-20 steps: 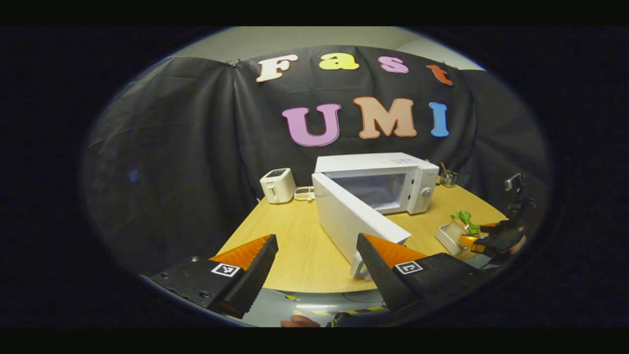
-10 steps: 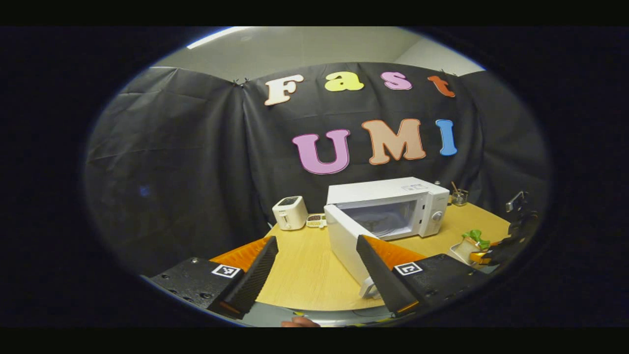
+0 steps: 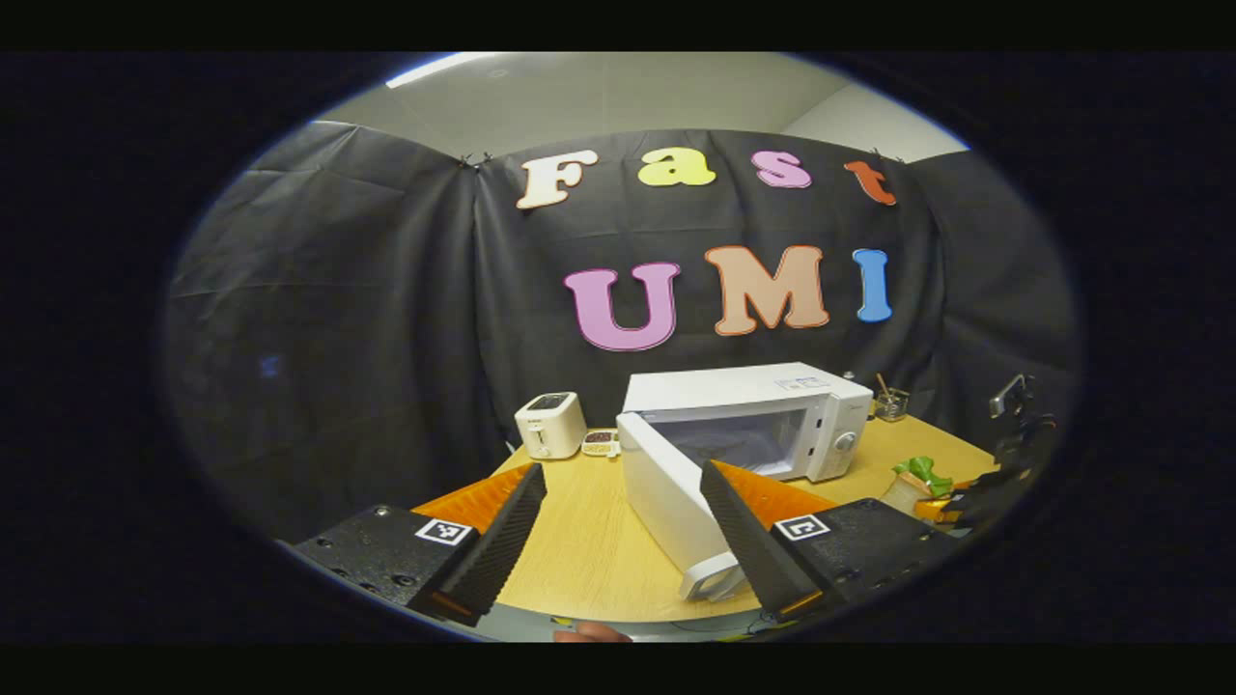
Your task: Open the microwave oven with the left hand, put the food in, and close the microwave oven.
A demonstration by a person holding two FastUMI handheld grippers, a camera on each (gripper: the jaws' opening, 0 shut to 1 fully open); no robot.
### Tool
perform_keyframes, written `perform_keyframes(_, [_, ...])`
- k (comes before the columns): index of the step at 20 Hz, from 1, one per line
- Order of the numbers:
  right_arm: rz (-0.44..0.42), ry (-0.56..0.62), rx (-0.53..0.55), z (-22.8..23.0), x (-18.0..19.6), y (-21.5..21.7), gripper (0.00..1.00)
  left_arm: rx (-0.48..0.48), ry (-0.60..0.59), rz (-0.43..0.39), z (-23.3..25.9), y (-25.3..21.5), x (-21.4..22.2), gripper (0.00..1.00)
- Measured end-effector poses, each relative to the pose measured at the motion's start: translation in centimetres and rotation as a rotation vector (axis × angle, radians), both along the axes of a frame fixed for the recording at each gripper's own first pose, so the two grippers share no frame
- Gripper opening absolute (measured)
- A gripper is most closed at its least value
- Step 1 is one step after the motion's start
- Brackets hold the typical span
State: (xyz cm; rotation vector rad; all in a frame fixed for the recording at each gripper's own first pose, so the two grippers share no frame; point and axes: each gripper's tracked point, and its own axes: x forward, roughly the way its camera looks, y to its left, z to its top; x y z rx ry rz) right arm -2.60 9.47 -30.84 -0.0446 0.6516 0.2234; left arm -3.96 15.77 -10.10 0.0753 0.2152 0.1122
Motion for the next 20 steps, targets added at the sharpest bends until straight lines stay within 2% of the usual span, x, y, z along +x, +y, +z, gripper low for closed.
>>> perform_keyframes(1, [-0.001,-0.014,-0.004,0.7,0.5,0.0,0.31,0.006,-0.006,-0.008,0.0,0.0,0.1,0.98])
perform_keyframes(2, [-0.001,-0.027,-0.007,1.5,0.9,0.2,0.26,0.006,-0.013,-0.014,0.1,0.1,0.4,0.94])
perform_keyframes(3, [0.0,-0.041,-0.009,2.2,1.4,0.4,0.31,0.0,-0.02,-0.022,0.1,0.1,0.6,0.98])
perform_keyframes(4, [0.002,-0.052,-0.01,2.8,1.8,0.7,0.27,-0.004,-0.026,-0.028,0.3,0.1,0.8,0.98])
perform_keyframes(5, [0.005,-0.061,-0.004,3.4,2.3,1.2,0.3,-0.006,-0.034,-0.035,0.2,0.3,0.9,0.98])
perform_keyframes(8, [0.012,-0.065,0.039,4.5,3.7,3.4,0.31,0.009,-0.043,-0.052,0.1,0.7,1.5,0.98])
perform_keyframes(9, [0.013,-0.056,0.064,4.7,4.2,4.3,0.27,0.014,-0.041,-0.055,0.0,0.9,1.5,0.94])
perform_keyframes(10, [0.012,-0.047,0.094,4.9,4.7,5.4,0.27,0.017,-0.041,-0.057,-0.1,1.1,1.7,1.0])
perform_keyframes(11, [0.013,-0.038,0.125,5.2,5.3,6.6,0.31,0.018,-0.044,-0.06,0.0,1.3,1.7,0.98])
perform_keyframes(12, [0.016,-0.028,0.152,5.3,5.8,7.8,0.26,0.018,-0.045,-0.061,0.0,1.5,1.7,0.98])
perform_keyframes(14, [0.026,-0.015,0.188,5.4,6.9,10.4,0.26,0.01,-0.041,-0.069,-0.3,1.8,1.2,1.0])
perform_keyframes(15, [0.023,0.001,0.223,5.4,7.5,11.7,0.26,0.005,-0.036,-0.073,-0.5,1.9,1.1,0.98])
perform_keyframes(18, [-0.019,0.066,0.343,5.2,8.9,15.5,0.27,0.006,-0.021,-0.081,-1.0,2.6,0.4,0.98])
perform_keyframes(19, [-0.028,0.079,0.367,5.3,9.4,16.6,0.3,0.01,-0.02,-0.077,-1.0,3.1,0.1,0.98])
perform_keyframes(20, [-0.04,0.094,0.397,5.3,10.1,17.7,0.26,0.007,-0.019,-0.071,-1.0,3.6,0.0,0.97])
